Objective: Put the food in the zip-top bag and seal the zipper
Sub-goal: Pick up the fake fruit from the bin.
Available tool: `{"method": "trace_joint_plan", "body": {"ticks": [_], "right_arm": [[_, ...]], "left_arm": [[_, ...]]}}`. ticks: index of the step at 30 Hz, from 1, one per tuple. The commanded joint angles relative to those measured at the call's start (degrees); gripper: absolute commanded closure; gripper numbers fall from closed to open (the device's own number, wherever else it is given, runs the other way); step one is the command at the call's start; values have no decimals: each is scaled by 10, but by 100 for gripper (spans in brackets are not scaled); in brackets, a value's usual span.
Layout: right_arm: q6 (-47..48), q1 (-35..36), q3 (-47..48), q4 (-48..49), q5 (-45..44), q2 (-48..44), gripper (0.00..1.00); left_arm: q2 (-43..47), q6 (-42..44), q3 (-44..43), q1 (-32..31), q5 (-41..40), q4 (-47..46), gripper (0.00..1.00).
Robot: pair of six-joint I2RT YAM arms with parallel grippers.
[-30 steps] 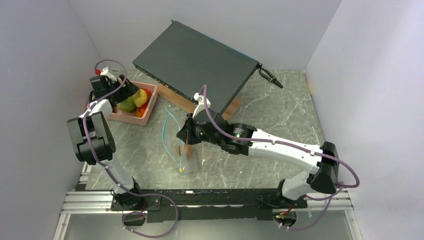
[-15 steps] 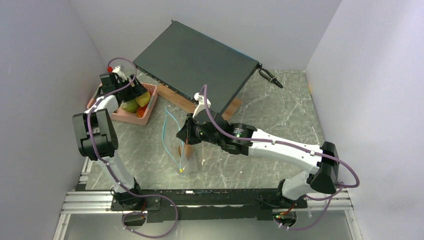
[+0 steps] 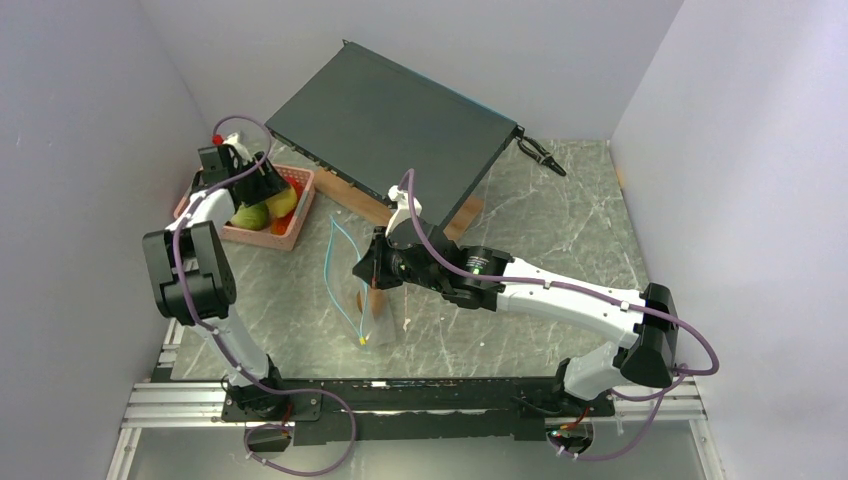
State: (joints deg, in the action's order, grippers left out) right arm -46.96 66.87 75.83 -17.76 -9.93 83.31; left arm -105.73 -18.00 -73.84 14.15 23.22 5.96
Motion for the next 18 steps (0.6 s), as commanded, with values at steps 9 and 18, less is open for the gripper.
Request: {"method": "trace_joint_plan", "body": {"ticks": [9, 18], "right_arm": [[6, 0, 2, 17, -1, 2, 100], [3, -1, -14, 31, -5, -6, 100]], "left_arm": [[246, -1, 102, -6, -120, 58, 59], [495, -74, 280, -14, -57, 58, 72]]}}
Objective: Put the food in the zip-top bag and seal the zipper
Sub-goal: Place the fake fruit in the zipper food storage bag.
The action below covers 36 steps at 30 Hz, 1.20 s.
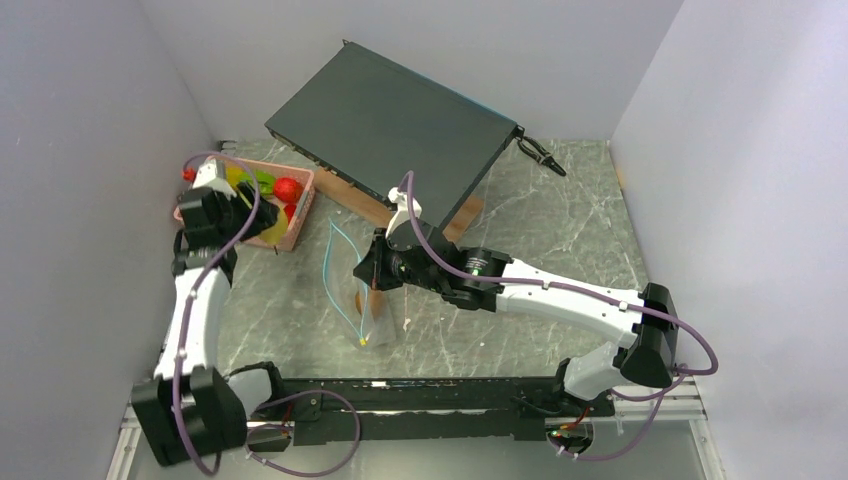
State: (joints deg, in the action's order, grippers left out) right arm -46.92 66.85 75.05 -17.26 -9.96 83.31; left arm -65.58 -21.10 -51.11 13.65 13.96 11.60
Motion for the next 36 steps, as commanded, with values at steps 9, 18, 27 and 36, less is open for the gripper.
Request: {"method": "trace_joint_plan", "body": {"ticks": [9, 18, 27, 36], "right_arm": [[1, -5, 5, 15, -18, 7, 100], [-20, -23, 9, 7, -23, 16, 100], [-28, -35, 10, 39, 11, 18, 100], [-45, -35, 10, 64, 38, 17, 100]], "left_arm": [[293, -64, 42, -104, 14, 135, 80], [362, -152, -31, -112, 149, 188, 89], [405, -247, -11, -125, 310, 76, 93], [420, -337, 75, -151, 297, -73, 96]]}}
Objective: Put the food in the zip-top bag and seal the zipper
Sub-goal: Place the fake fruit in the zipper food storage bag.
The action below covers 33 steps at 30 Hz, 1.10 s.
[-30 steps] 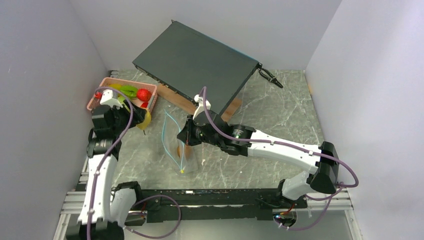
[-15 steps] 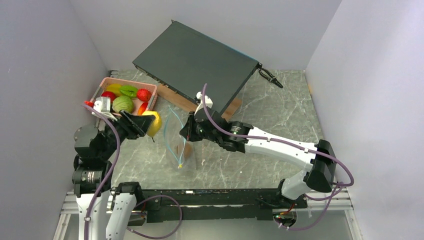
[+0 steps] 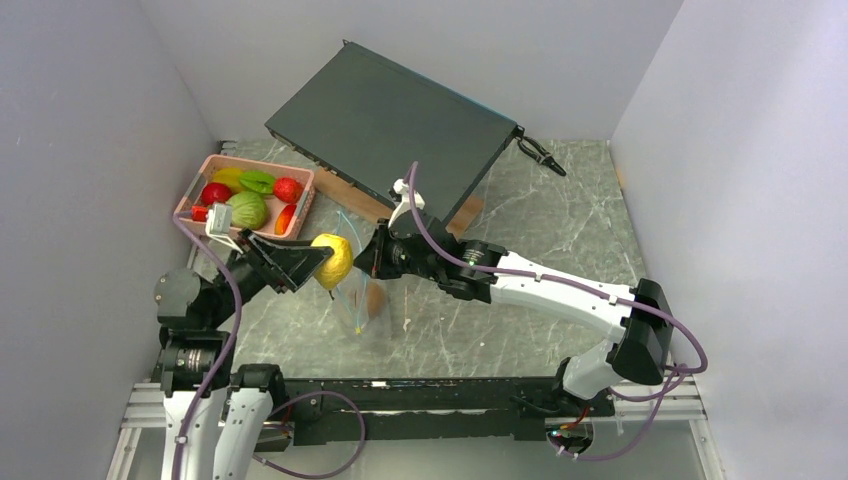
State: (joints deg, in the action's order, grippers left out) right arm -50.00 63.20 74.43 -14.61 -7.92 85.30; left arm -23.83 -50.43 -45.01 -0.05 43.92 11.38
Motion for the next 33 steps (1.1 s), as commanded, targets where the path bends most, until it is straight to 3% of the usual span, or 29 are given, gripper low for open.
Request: {"method": "trace_joint_plan", "body": {"ticks": [1, 8, 17, 21, 27, 29, 30, 33], "right_arm": [[-15, 1, 17, 38, 19, -2, 100], [-27, 4, 18, 47, 33, -2, 100], [-37, 4, 2, 55, 21, -27, 100], [-38, 4, -2, 61, 16, -37, 100], [-41, 5, -7, 68, 14, -43, 100], [-41, 4, -6, 70, 17, -41, 100], [-40, 4, -5, 70, 18, -40, 100], [-39, 4, -5, 68, 20, -37, 100]], "left_arm": [[7, -41, 18, -16, -28, -69, 97], [2, -134, 139, -36, -67, -244, 100], [24, -22, 178, -75, -143, -199, 100], [25, 32, 158, -76, -159, -87, 100], [22, 47, 138, -76, -163, -4, 100], [13, 47, 129, -76, -153, 4, 91], [7, 48, 124, -76, -149, 8, 81], [-6, 71, 92, -76, -140, 41, 32]]}}
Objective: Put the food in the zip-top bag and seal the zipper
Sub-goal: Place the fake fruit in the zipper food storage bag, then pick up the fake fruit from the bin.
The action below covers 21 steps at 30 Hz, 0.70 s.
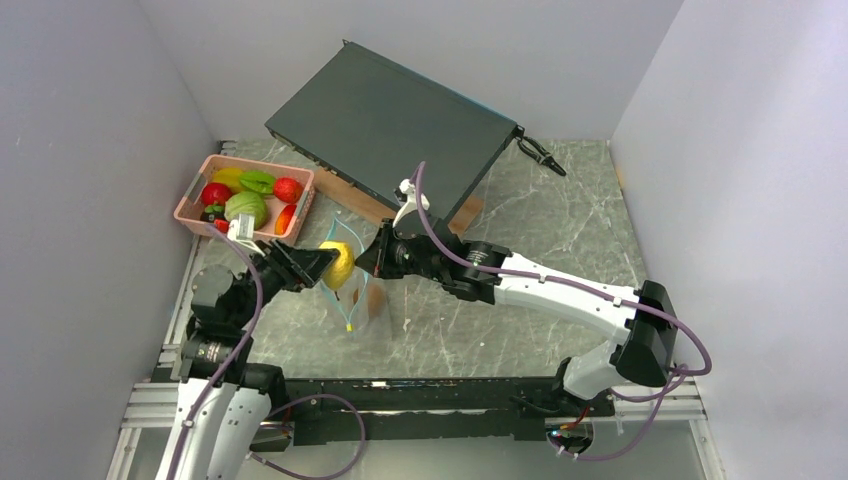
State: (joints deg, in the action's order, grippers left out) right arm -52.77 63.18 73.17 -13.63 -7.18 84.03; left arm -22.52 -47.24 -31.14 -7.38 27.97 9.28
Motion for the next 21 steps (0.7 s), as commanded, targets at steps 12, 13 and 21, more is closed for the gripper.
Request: {"method": "trace_joint_plan", "body": {"ticks": [12, 13, 21], "right_arm": [[-8, 5, 0, 58, 17, -27, 100], [-9, 5, -4, 59, 17, -27, 100], [3, 4, -1, 55, 24, -29, 100]], "left_arm": [[-24, 148, -178, -3, -33, 189, 0], [-22, 156, -185, -2, -44, 200, 0], [-31, 196, -230, -3, -319, 340, 0]]}}
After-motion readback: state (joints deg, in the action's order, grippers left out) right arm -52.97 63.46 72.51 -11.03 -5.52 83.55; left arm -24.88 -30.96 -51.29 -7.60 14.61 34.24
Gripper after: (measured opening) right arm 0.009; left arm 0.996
